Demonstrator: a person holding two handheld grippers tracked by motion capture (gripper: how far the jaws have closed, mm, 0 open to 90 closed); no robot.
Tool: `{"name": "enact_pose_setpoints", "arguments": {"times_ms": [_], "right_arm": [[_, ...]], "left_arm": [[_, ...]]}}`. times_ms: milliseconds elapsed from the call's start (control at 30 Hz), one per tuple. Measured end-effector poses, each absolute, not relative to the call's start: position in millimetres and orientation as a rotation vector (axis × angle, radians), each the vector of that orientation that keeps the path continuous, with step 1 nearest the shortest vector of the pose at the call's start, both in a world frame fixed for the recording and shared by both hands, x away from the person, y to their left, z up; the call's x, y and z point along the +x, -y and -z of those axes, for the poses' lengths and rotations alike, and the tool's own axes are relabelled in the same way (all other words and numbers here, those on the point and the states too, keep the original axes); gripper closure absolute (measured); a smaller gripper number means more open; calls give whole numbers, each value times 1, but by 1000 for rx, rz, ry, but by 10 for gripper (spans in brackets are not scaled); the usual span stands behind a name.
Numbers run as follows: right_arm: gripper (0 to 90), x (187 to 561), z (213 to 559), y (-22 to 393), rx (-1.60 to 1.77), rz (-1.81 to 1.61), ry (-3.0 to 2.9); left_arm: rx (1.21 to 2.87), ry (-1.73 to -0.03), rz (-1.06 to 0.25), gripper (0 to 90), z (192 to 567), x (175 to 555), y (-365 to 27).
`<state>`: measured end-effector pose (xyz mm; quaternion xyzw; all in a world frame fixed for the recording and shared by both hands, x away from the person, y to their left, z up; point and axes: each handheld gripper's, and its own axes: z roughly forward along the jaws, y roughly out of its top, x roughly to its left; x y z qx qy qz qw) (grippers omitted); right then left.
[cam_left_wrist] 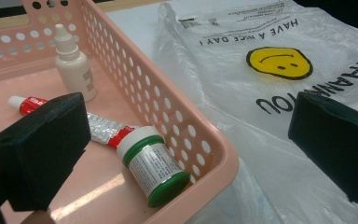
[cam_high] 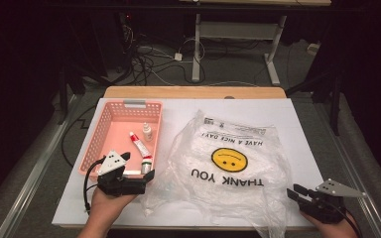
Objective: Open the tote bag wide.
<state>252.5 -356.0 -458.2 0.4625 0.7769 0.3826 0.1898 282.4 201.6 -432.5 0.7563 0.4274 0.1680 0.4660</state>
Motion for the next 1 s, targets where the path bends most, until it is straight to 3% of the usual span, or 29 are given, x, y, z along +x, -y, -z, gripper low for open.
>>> {"name": "enact_pose_setpoints", "arguments": {"times_ms": [133,200,367,733,1000], "right_arm": [[464,265,451,360,1273,-1123,-2135],[423,271,450,361,1272,-1127,-2123],[218,316,445,364,1301,-1129,-2064],[102,400,443,354,1346,-1143,-2049],[6,439,444,336,1367,-1144,-2050]], "left_arm": [[1856,-1058,-410,0,432,282,-201],[1857,-1042,-399,0,432,282,-200],[1860,-1006,-410,0,431,279,-196],[1839,-1012,-432,0,433,280,-199],[1826,-1012,-428,0,433,279,-200]]}}
